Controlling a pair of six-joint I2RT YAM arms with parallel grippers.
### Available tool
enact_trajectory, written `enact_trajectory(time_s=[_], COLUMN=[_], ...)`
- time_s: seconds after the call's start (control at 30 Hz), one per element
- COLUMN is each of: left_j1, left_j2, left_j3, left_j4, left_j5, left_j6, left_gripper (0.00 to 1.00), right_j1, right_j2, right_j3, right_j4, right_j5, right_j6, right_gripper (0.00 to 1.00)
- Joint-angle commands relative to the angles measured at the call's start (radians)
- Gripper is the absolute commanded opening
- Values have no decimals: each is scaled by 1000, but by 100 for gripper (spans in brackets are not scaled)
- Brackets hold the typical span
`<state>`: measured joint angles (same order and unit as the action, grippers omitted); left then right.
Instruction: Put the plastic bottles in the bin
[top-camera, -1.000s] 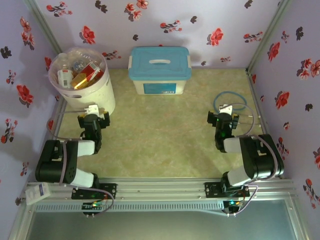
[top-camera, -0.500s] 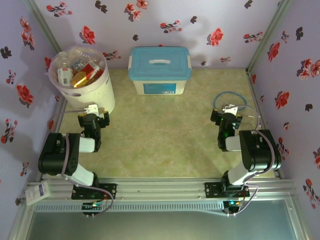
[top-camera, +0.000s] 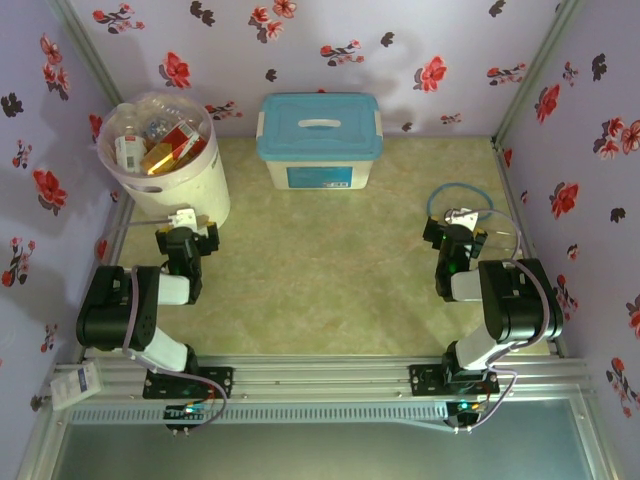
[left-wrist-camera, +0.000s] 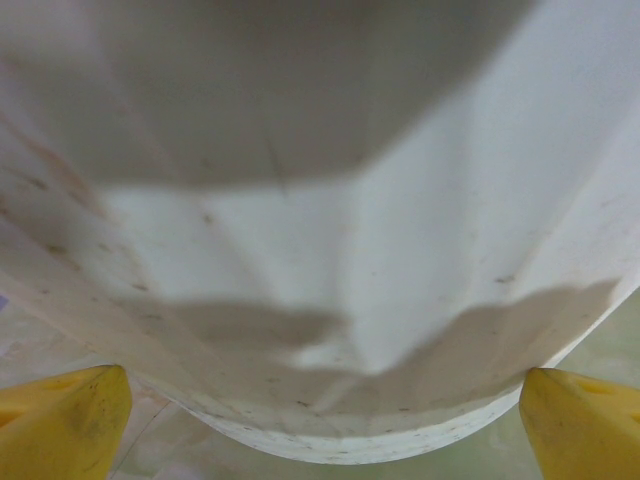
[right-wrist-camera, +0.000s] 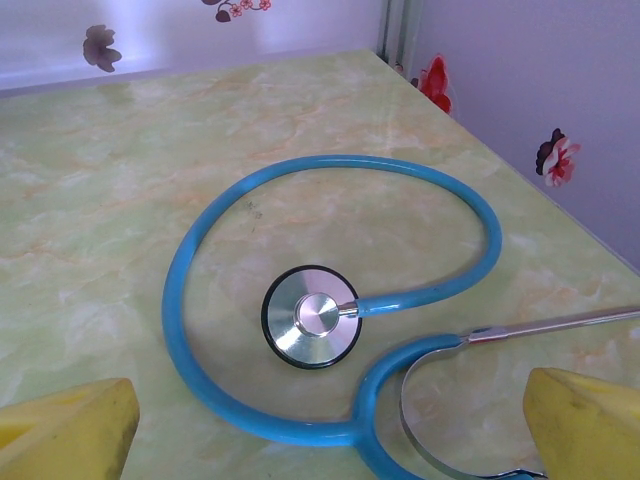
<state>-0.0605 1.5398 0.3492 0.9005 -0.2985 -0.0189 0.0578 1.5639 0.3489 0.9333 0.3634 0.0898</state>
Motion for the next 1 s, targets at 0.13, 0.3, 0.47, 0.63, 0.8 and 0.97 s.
enact_trajectory(time_s=[0.13, 0.3, 0.47, 0.63, 0.8, 0.97], left_j1=[10, 10, 10, 10, 12, 13], left_j2=[13, 12, 11, 12, 13, 12], left_j3=[28, 28, 29, 30, 30, 30], left_j4=[35, 35, 34, 32, 32, 32], left_j5=[7, 8, 8, 7, 7, 7], left_j6=[0, -1, 0, -1, -1, -1], left_gripper=[100, 100, 100, 100, 100, 100], right_j1=[-1, -3, -2, -3, -2, -3], right_j2=[-3, -2, -1, -2, 1, -2], right_j3=[19, 19, 18, 20, 27, 24], right_j4=[-8, -8, -9, -8, -21, -18], right_j5=[25, 25, 25, 25, 23, 22], right_j6=[20, 21, 20, 21, 22, 22], right_gripper=[99, 99, 99, 99, 99, 99])
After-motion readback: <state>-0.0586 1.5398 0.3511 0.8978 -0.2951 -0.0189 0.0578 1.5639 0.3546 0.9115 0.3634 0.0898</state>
